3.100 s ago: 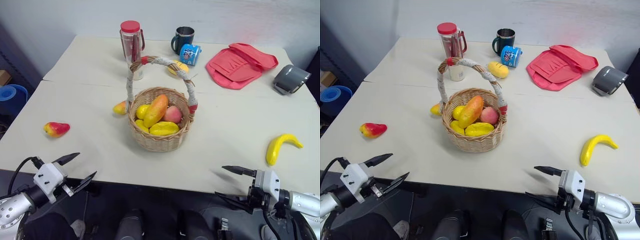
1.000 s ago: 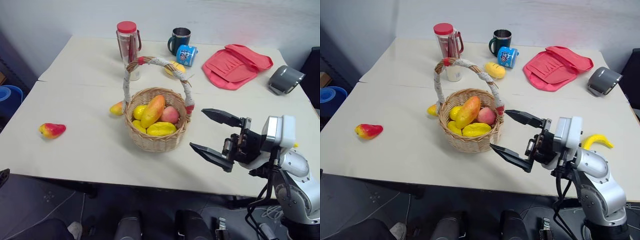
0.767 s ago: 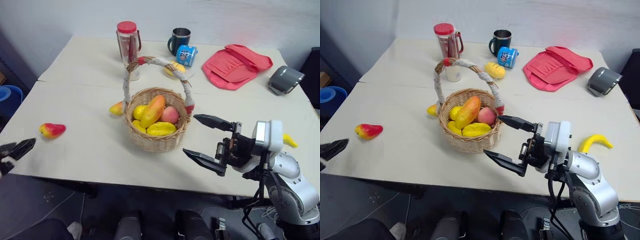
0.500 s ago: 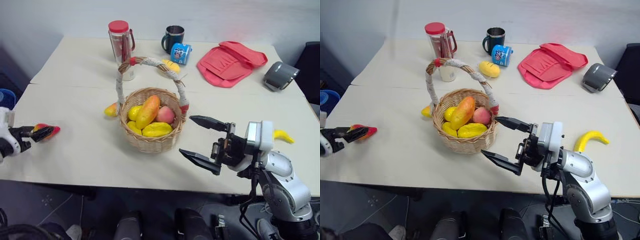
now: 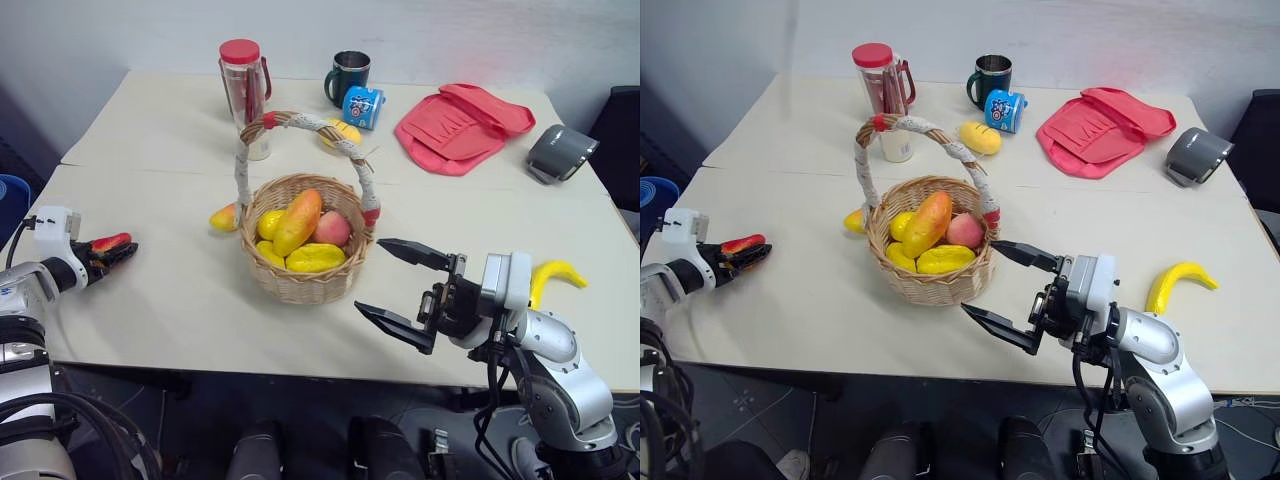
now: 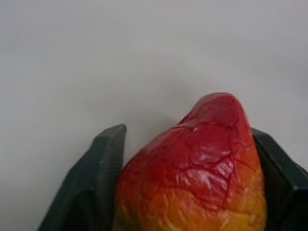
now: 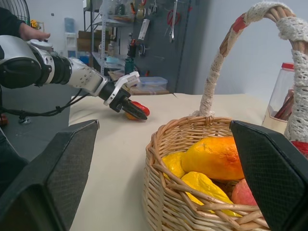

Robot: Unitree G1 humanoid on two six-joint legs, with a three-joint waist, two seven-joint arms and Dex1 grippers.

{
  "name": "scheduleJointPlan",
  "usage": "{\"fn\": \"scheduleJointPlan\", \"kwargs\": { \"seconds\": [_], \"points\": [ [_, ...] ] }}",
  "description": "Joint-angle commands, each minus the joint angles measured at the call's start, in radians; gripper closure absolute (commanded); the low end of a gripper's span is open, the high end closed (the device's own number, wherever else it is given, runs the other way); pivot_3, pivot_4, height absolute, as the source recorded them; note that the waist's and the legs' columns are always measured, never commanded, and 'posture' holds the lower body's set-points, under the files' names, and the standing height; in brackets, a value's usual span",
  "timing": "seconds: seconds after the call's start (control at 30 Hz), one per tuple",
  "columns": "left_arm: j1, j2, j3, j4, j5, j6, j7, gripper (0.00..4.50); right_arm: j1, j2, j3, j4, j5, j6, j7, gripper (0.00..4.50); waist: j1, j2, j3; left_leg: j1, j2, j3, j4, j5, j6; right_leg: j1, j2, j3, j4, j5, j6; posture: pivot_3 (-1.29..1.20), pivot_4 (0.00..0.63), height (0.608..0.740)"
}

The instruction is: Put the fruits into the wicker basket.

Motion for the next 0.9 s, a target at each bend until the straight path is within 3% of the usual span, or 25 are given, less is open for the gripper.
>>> {"fn": "scheduleJointPlan", "kwargs": {
  "seconds": [0.03,0.17,0.27,0.4,0.53,0.7,0.9],
  "points": [
    [0.009,-0.007,0.030,0.005,0.000,-0.052,-0.042,2.01,0.013,-0.013,-0.026,-0.018,0.012,-0.012,0.006,0.00,0.001,0.000,0.000,0.000,0.000,0.000,0.000,0.000,0.000,0.000,0.000,0.000,0.000,0.000,0.000,0.00,0.150,0.740],
    [0.084,-0.012,0.120,-0.132,-0.093,-0.106,-0.172,2.02,0.020,-0.021,-0.038,-0.018,0.006,-0.015,0.004,0.00,-0.002,0.000,0.000,0.000,0.000,0.000,0.000,0.000,0.000,0.000,0.000,0.000,0.001,0.000,0.000,0.00,0.150,0.740],
    [0.196,-0.014,0.208,-0.510,-0.283,0.044,-0.313,2.02,0.032,-0.028,-0.080,-0.020,0.003,-0.012,-0.024,0.00,-0.001,-0.005,0.002,-0.001,0.001,0.002,0.000,0.000,0.000,-0.003,-0.001,0.000,0.005,0.000,0.000,0.00,0.150,0.740],
    [0.301,-0.005,0.192,-0.908,-0.431,0.244,-0.370,2.02,0.045,-0.043,-0.123,-0.021,0.007,-0.003,-0.047,0.00,0.003,-0.007,0.003,-0.001,0.001,0.001,0.002,0.000,0.000,-0.003,-0.002,0.001,0.006,0.000,0.000,0.00,0.150,0.740],
    [0.161,-0.096,-0.053,-1.229,-0.422,0.387,-0.250,2.02,0.091,-0.045,-0.151,0.009,-0.023,-0.033,-0.045,0.00,0.020,-0.004,0.004,0.001,-0.002,-0.001,0.003,0.000,0.003,0.002,-0.003,0.001,0.001,0.000,0.000,0.00,0.150,0.740],
    [0.007,-0.285,-0.261,-1.228,-0.262,0.404,-0.069,2.02,0.102,-0.027,-0.153,0.027,-0.050,-0.066,-0.055,0.00,0.019,-0.001,0.005,0.001,-0.001,-0.002,0.007,0.000,0.002,0.005,-0.001,0.002,0.001,0.002,0.002,0.00,0.150,0.740],
    [-0.043,-0.289,-0.328,-1.127,-0.165,0.302,-0.151,0.15,0.123,-0.006,-0.142,0.012,-0.073,-0.093,-0.073,0.00,0.001,0.000,0.006,0.002,0.000,-0.002,0.005,0.002,0.000,0.004,0.002,0.002,0.000,0.001,0.002,0.00,0.150,0.740]
  ]
}}
